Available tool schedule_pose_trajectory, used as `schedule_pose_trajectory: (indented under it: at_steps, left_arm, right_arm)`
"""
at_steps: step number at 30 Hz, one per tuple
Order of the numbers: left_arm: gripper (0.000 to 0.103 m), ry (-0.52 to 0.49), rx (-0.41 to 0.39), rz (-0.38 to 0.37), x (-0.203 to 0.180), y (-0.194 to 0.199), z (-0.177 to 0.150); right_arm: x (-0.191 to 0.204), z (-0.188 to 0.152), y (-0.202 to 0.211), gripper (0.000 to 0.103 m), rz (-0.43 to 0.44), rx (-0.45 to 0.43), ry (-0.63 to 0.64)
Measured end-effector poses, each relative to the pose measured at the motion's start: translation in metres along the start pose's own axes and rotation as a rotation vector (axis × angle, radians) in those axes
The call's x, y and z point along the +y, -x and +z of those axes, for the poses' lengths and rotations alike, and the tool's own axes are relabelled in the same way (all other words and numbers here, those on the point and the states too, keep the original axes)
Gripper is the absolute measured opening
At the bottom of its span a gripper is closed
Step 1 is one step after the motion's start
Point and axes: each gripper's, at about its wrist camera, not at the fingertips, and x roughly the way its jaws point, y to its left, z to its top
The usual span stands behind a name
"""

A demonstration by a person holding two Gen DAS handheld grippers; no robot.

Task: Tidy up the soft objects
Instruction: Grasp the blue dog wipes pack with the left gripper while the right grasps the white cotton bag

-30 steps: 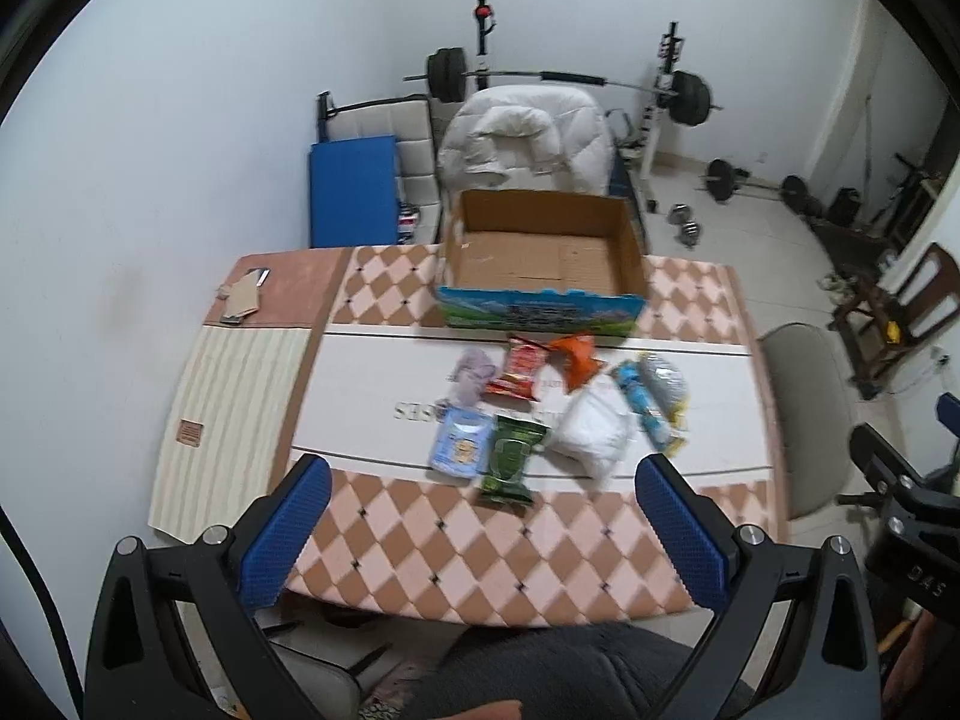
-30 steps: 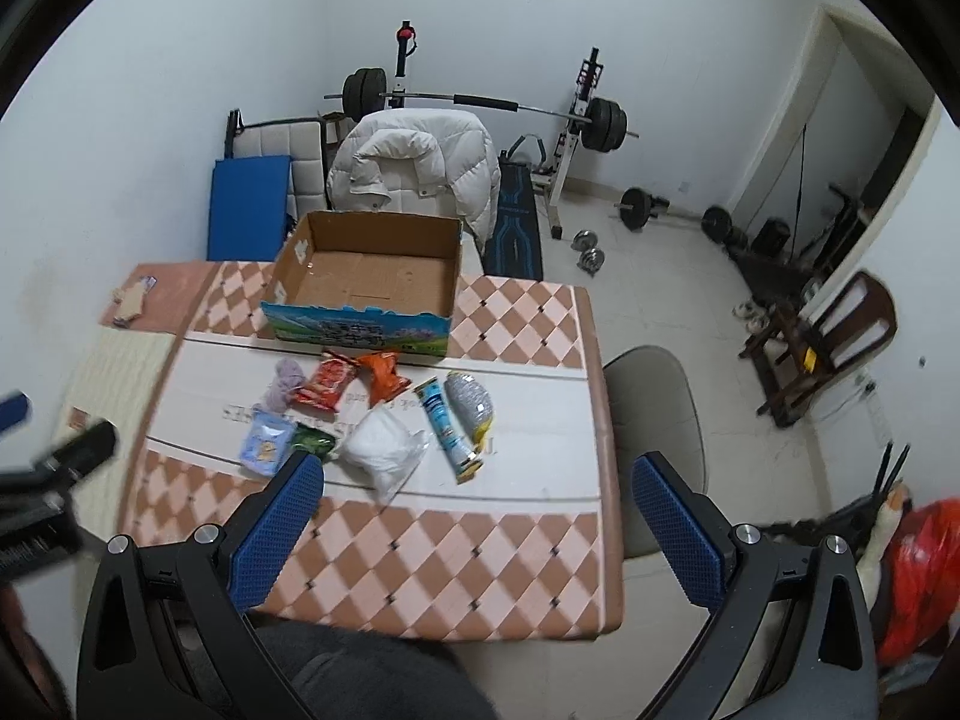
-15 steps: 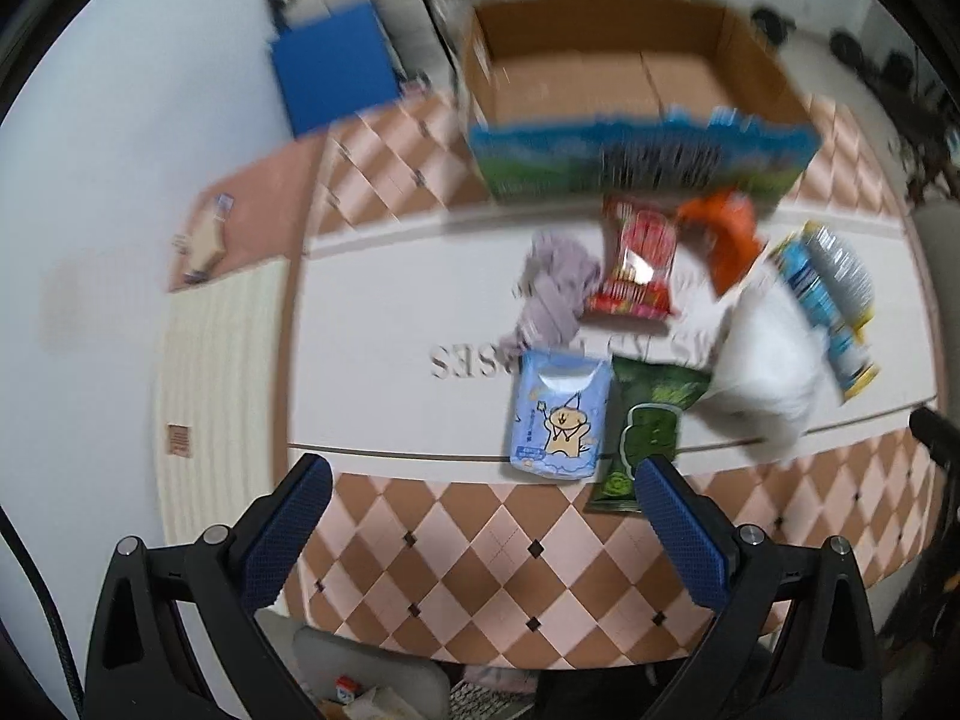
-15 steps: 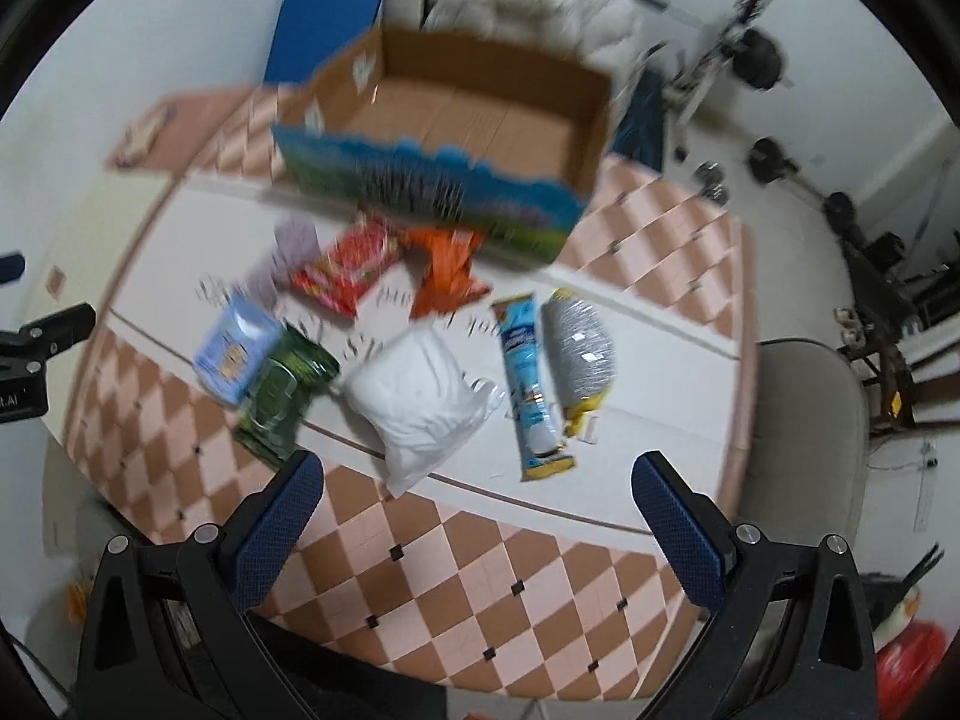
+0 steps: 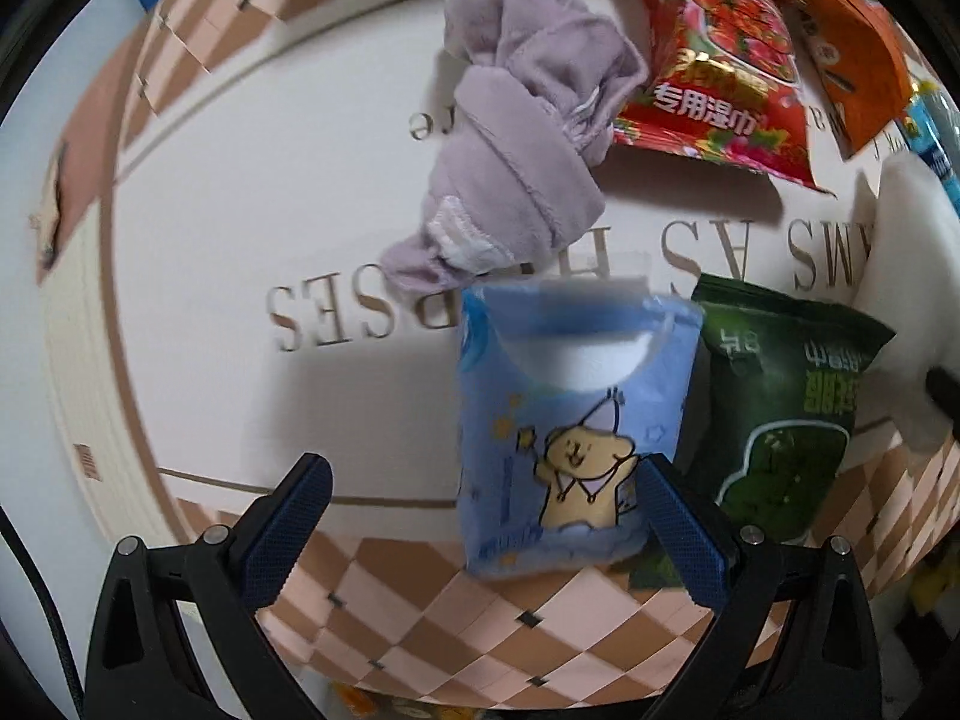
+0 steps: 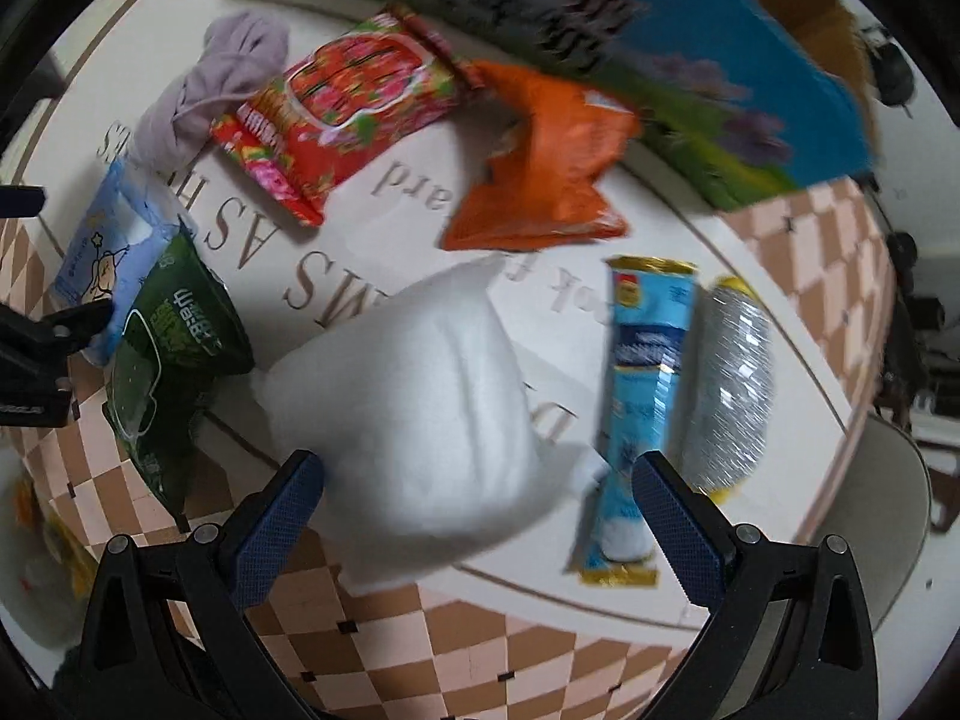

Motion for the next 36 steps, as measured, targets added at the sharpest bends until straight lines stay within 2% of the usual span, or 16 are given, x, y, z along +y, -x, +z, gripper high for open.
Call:
schedule_pose_trajectory:
  at_steps: [2, 4, 7, 11, 12, 14, 16, 17, 20, 23, 25, 27, 31, 33, 36]
  left_arm:
    - [0.101, 0.029, -0.001, -0.021, 0.002, -0.003, 0.0]
    - [0.094, 0.05, -0.004, -0.042, 0.004, -0.005, 0.0]
    - [0.09, 0.088, -0.005, -0.051, 0.012, -0.009, -0.002]
    - [0.09, 0.153, -0.01, -0.029, 0.035, -0.01, -0.007]
    - [0.09, 0.171, -0.007, -0.037, 0.041, -0.011, -0.009]
    - [0.09, 0.2, 0.01, -0.073, 0.052, -0.015, -0.016]
    - [0.09, 0.191, 0.012, -0.107, 0.058, -0.015, -0.023]
    - [0.09, 0.178, 0.009, -0.12, 0.062, -0.016, -0.024]
    - [0.09, 0.141, -0.007, -0.143, 0.061, -0.01, -0.034]
    - [0.09, 0.099, -0.004, -0.139, 0.052, -0.012, -0.039]
    - [0.09, 0.072, 0.011, -0.132, 0.043, -0.017, -0.04]
    - [0.09, 0.051, 0.026, -0.145, 0.035, -0.019, -0.041]
    - [0.09, 0.036, 0.038, -0.132, 0.023, -0.027, -0.045]
    - [0.09, 0.046, 0.042, -0.14, 0.019, -0.034, -0.045]
    - [0.09, 0.08, 0.049, -0.15, 0.038, -0.042, -0.038]
  right_arm:
    - [-0.001, 0.006, -0.006, 0.103, 0.039, 0.018, -0.009]
    - [-0.005, 0.01, -0.01, 0.103, 0.069, 0.04, -0.032]
    - [-0.017, 0.01, -0.018, 0.103, 0.137, 0.094, -0.109]
    - [-0.051, -0.006, -0.033, 0.103, 0.279, 0.174, -0.344]
    - [-0.06, -0.013, -0.037, 0.103, 0.323, 0.197, -0.421]
    - [-0.068, -0.023, -0.038, 0.103, 0.349, 0.2, -0.485]
    - [-0.066, -0.027, -0.028, 0.103, 0.307, 0.16, -0.457]
    - [-0.061, -0.027, -0.019, 0.103, 0.264, 0.13, -0.405]
    - [-0.039, -0.02, 0.003, 0.103, 0.108, 0.053, -0.163]
    - [-0.021, -0.014, 0.008, 0.103, -0.017, 0.032, 0.036]
    - [-0.011, -0.01, 0.006, 0.103, -0.051, 0.035, 0.119]
    - [-0.006, -0.007, 0.001, 0.103, -0.049, 0.046, 0.192]
    - [0.001, -0.004, -0.025, 0.103, -0.044, 0.093, 0.214]
    - [-0.011, -0.007, -0.03, 0.1, -0.02, 0.115, 0.143]
    - [-0.05, -0.02, -0.037, 0.096, 0.108, 0.167, -0.086]
